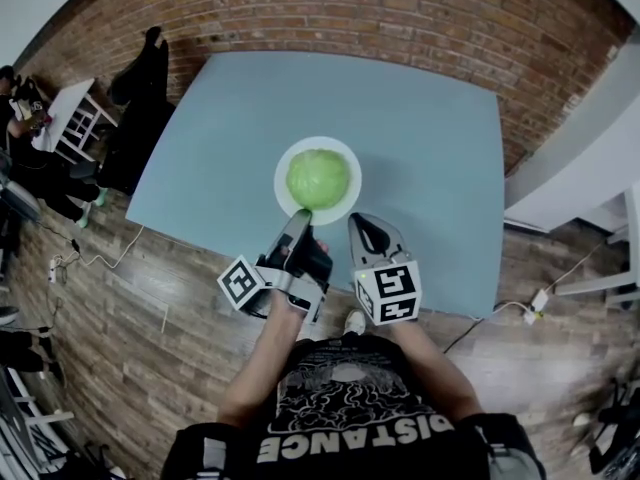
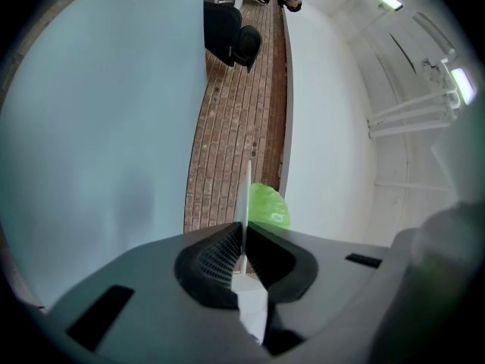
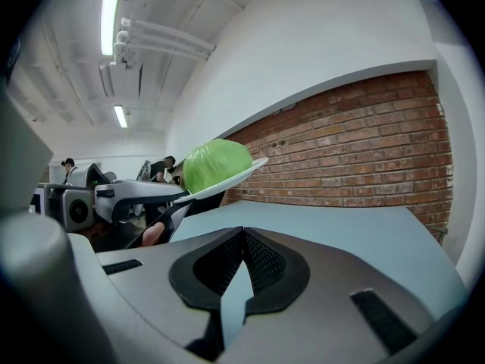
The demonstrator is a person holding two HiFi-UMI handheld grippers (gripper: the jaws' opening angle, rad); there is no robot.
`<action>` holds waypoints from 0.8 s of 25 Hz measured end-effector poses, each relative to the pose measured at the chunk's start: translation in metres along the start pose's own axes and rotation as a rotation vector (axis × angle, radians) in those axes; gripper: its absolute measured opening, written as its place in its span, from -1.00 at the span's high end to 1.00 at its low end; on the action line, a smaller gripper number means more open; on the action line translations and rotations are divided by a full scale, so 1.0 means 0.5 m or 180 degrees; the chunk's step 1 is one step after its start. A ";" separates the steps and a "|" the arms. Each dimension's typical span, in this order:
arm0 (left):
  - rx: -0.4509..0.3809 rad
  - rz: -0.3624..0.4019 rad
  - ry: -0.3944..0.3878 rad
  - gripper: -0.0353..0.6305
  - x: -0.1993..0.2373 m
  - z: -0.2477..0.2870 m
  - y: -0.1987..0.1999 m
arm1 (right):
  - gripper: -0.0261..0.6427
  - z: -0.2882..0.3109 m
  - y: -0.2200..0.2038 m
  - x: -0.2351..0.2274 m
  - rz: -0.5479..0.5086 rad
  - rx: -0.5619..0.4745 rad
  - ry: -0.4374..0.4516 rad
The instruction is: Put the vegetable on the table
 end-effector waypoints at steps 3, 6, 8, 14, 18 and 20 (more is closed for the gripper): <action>-0.0010 0.0020 0.0014 0.85 0.007 0.012 -0.005 | 0.90 0.002 0.000 -0.017 -0.0005 -0.0013 0.0017; -0.0024 0.0026 0.0031 0.84 0.011 0.021 -0.010 | 0.90 0.003 -0.007 -0.030 0.0028 0.0010 0.0039; -0.0039 0.0026 0.0058 0.84 0.016 0.022 -0.011 | 0.90 0.005 -0.010 -0.035 0.0054 0.0019 0.0055; -0.0072 0.0021 0.0104 0.84 0.036 0.032 -0.009 | 0.90 0.012 -0.018 -0.053 0.0068 0.0034 0.0078; -0.0045 -0.0037 0.0134 0.84 0.058 0.035 -0.005 | 0.90 0.022 -0.029 -0.062 0.0091 0.0074 0.0055; -0.0026 -0.0075 0.0152 0.84 0.071 0.040 -0.002 | 0.90 0.026 -0.032 -0.066 0.0108 0.0078 0.0025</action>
Point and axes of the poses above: the fingertips, and each gripper's own axes: z forward along the fingers, x to its left, y out of its top, the point moved 10 cm from there along -z, backward along the fingers, and after that the axes turned 6 degrees about x, right-handed, at the moved point
